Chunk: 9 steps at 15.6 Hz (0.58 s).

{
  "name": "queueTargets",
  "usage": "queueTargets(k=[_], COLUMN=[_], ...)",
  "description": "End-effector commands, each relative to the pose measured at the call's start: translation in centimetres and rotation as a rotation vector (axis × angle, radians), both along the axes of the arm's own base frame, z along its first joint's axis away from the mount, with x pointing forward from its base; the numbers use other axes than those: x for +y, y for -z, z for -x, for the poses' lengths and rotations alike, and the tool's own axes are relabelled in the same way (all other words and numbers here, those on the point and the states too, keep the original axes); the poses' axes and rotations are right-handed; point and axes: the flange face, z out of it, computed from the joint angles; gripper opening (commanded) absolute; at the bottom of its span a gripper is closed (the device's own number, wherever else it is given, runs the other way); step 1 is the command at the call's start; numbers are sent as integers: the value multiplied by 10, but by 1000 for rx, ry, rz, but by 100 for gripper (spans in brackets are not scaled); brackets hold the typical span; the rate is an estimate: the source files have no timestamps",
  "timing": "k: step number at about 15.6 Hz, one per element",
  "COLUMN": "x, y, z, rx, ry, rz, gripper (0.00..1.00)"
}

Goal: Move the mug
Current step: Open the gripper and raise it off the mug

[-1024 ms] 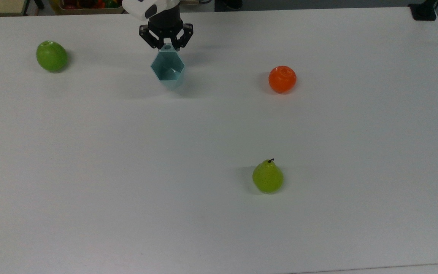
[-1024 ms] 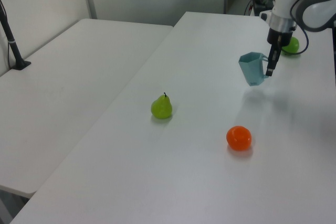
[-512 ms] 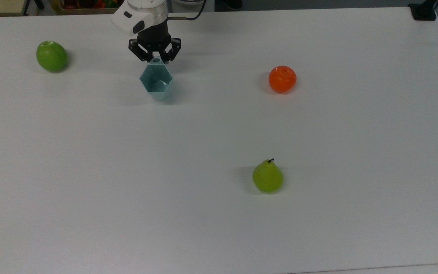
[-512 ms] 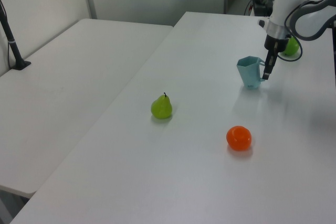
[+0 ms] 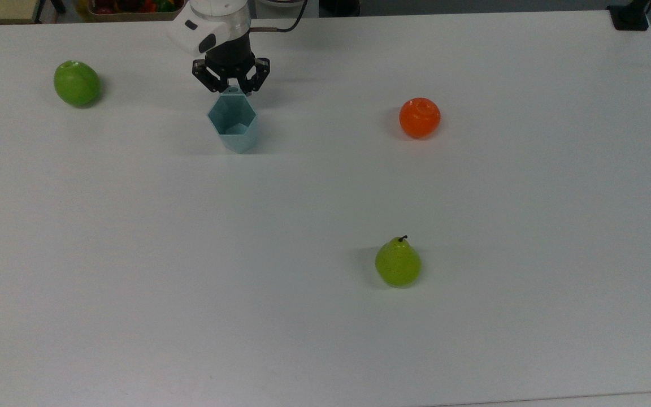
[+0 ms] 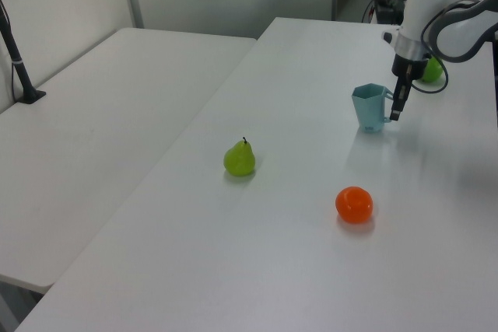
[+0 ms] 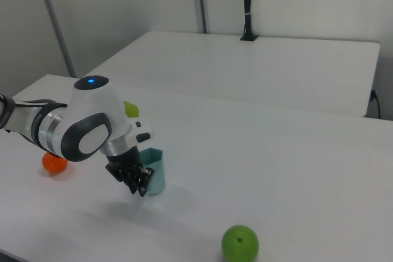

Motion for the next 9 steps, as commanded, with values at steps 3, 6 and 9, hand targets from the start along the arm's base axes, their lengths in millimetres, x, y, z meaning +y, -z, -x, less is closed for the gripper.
queueTargets(k=[3, 6, 9], x=[2, 2, 3], y=[9, -8, -60], z=[1, 2, -4], rx=[42, 74, 184], ry=[-12, 7, 23], rz=[-16, -22, -32], gripper=[71, 100, 100])
